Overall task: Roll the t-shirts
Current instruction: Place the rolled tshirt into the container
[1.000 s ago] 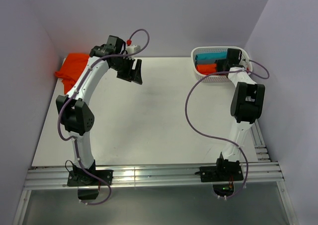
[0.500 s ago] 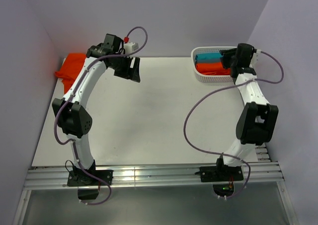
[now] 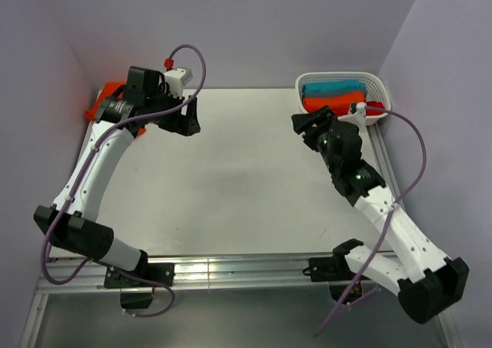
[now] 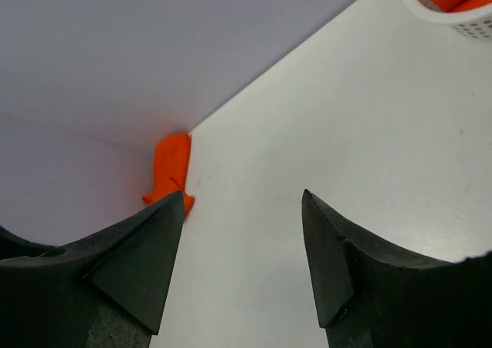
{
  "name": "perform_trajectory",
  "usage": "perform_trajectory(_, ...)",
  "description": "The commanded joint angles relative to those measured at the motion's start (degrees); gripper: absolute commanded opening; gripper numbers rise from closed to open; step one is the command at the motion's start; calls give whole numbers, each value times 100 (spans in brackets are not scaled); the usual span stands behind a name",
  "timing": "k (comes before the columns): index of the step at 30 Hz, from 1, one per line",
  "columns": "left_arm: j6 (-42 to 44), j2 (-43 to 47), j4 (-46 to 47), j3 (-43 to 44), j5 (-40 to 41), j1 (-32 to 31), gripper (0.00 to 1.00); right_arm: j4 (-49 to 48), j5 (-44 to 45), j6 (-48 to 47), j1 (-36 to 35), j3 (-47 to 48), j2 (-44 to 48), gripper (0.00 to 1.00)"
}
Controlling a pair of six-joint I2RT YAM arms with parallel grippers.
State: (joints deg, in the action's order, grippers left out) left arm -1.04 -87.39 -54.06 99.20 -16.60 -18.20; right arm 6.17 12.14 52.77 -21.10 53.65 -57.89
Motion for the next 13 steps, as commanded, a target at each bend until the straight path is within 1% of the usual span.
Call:
perform_trajectory(1, 42, 459, 317, -462, 113, 18, 78, 428, 973, -540, -628, -380, 514, 70)
perform_trajectory(3, 42, 618, 414, -787, 131, 18, 79, 595, 1307, -566, -947, -618, 874, 73)
perform_trajectory(4, 42, 758, 423, -858, 148, 18, 79, 691, 1378, -584, -1175, -706, 1006, 78)
perform_trajectory(5, 42, 803, 423, -945, 148, 18, 79, 727, 1422, -645, -1255, -820, 1216, 80)
perform_trajectory(11, 42, 979, 353, -929, 69, 18, 79, 956, 1554, -865, -1396, -988, 1658, 88)
perform_trajectory(12, 42, 987, 353, -920, 69, 18, 79, 973, 1581, -891, -1397, -979, 1684, 90)
perform_trajectory(13, 42, 988, 353, -911, 95, 18, 79, 930, 1624, -918, -1397, -970, 1745, 99)
